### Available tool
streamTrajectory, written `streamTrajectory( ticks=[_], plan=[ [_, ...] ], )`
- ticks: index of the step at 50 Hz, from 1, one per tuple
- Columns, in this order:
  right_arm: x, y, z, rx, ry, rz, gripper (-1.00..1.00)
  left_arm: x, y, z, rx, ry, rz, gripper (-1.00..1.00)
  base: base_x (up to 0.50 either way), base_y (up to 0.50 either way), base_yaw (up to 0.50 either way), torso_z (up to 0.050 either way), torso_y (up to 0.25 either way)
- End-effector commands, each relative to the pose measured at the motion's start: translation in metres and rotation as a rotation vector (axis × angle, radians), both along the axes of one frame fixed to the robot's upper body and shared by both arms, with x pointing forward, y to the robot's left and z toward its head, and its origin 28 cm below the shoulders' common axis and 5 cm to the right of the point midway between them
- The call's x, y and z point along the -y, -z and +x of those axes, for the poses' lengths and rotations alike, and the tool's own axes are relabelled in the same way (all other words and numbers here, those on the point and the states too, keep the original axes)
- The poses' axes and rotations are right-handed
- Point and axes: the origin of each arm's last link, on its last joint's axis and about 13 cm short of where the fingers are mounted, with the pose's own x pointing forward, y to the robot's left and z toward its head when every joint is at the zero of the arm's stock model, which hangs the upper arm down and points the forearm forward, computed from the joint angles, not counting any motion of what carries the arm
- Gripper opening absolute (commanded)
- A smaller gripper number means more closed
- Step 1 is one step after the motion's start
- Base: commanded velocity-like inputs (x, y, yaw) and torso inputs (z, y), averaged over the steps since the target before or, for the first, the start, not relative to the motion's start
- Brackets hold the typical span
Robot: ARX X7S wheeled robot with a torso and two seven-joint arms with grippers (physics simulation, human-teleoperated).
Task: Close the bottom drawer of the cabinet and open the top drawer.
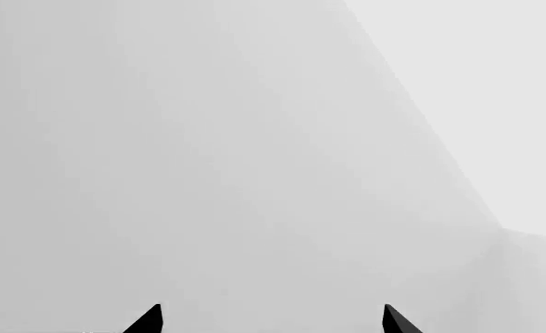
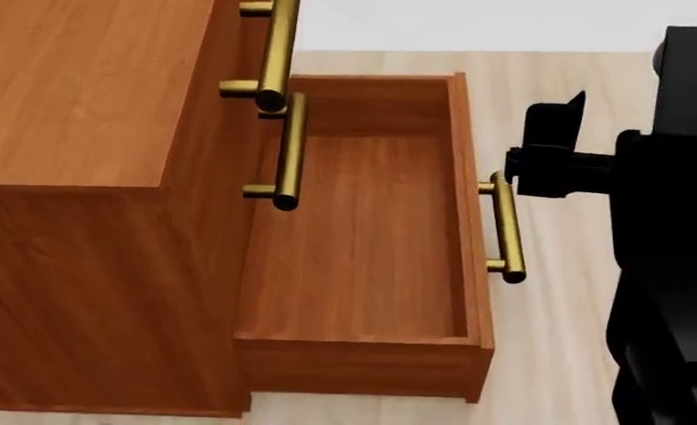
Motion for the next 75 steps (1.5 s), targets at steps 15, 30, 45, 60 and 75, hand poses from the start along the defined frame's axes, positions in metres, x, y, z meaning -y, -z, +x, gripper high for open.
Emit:
streamTrajectory(
  ticks=[15,30,45,60,75],
  plan=[
    [0.007,0.002,0.014,-0.041,0.040,-0.027,1.00,0.001,0.001,-0.001,0.017,0.012,0.007,1.00,0.00,0.00,0.00,0.000,-0.170],
    [0.023,0.030,0.066,-0.146,0.157,-0.151,1.00,0.003,0.001,-0.001,0.032,0.024,0.007,1.00,0.00,0.00,0.00,0.000,0.000],
    [0.026,0.056,0.107,-0.217,0.207,-0.265,1.00,0.003,-0.001,0.001,0.026,0.029,0.007,1.00,0.00,0.00,0.00,0.000,0.000],
    [0.027,0.066,0.117,-0.282,0.308,-0.332,1.00,0.004,-0.002,0.005,0.021,0.034,0.011,1.00,0.00,0.00,0.00,0.000,0.000],
    [0.017,0.073,0.116,-0.356,0.257,-0.307,1.00,0.004,-0.003,0.005,0.021,0.033,0.014,1.00,0.00,0.00,0.00,0.000,0.000]
  ],
)
